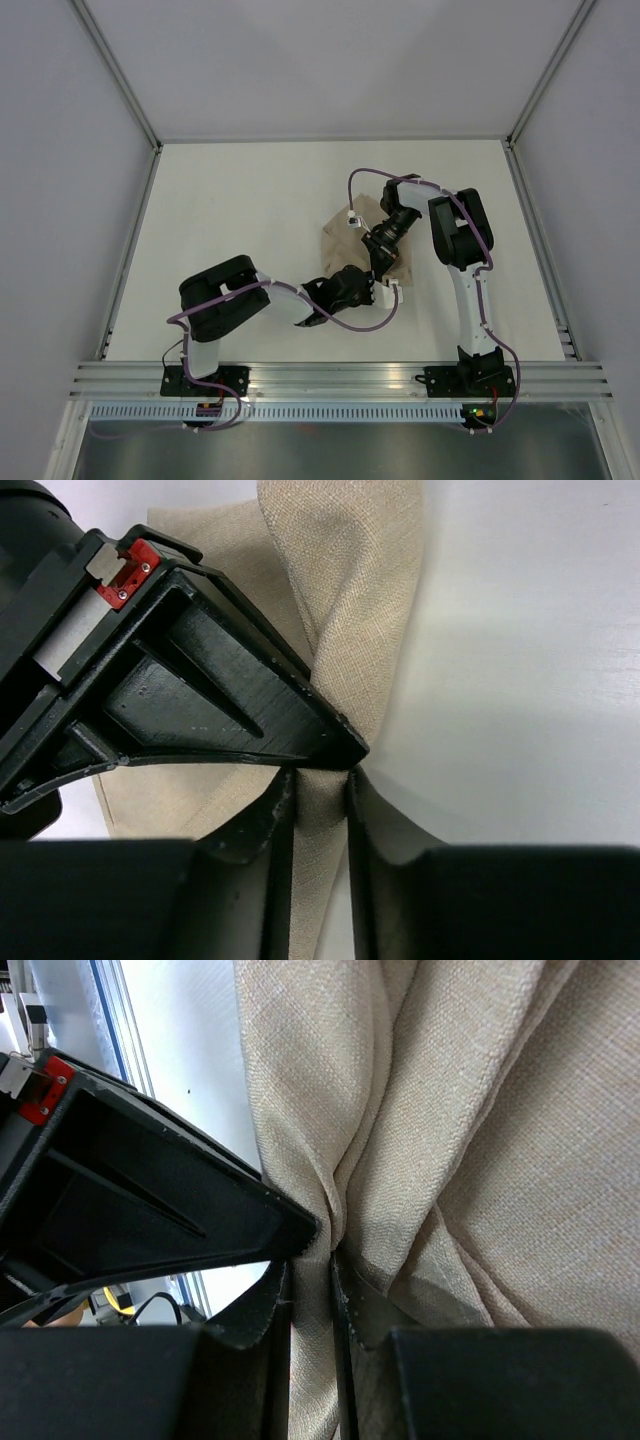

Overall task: Fold the napkin, place the utensils inside, and roll it up
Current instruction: Roll the napkin at the center of the board.

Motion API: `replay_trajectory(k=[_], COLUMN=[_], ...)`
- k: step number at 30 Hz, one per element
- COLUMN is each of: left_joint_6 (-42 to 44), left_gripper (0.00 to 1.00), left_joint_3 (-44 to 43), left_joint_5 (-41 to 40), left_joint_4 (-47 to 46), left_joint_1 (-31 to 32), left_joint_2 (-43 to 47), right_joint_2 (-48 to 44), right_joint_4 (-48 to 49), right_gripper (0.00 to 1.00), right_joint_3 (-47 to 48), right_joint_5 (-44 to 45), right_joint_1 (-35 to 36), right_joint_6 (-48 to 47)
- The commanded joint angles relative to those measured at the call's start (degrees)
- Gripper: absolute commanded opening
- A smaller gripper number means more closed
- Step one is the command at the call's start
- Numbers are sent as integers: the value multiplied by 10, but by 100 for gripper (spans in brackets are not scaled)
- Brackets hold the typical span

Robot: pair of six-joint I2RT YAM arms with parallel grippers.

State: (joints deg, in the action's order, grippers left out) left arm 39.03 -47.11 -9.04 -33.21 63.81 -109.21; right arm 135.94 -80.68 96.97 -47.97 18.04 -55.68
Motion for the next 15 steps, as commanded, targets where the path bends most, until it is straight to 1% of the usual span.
replay_trajectory(k=[1,3,6,8,11,12,15], left_joint_6=[-83,-105,-133,-144,-170,-175,-201], left_gripper=[22,13,5,2,2,2,2], left_joint_3=[12,18,32,35,40,40,43], left_joint_5=[16,20,38,51,81,102,142], left_joint_4=[33,32,32,40,53,59,64], left_joint_1=[5,5,5,4,0,-2,-17], left_joint_2=[-25,-22,-19,-18,-16,-15,-9], right_joint_2=[31,30,28,25,16,13,-13], right_joint_4=[67,66,63,62,60,59,66], right_gripper=[6,6,7,9,13,15,24], right_joint_3=[-2,-4,-5,-5,-6,-7,-19], right_joint_5=[81,75,66,60,53,46,34], right_joint_1=[2,2,2,2,2,2,2], right_joint_6=[-9,-10,-11,-10,-13,-14,-14])
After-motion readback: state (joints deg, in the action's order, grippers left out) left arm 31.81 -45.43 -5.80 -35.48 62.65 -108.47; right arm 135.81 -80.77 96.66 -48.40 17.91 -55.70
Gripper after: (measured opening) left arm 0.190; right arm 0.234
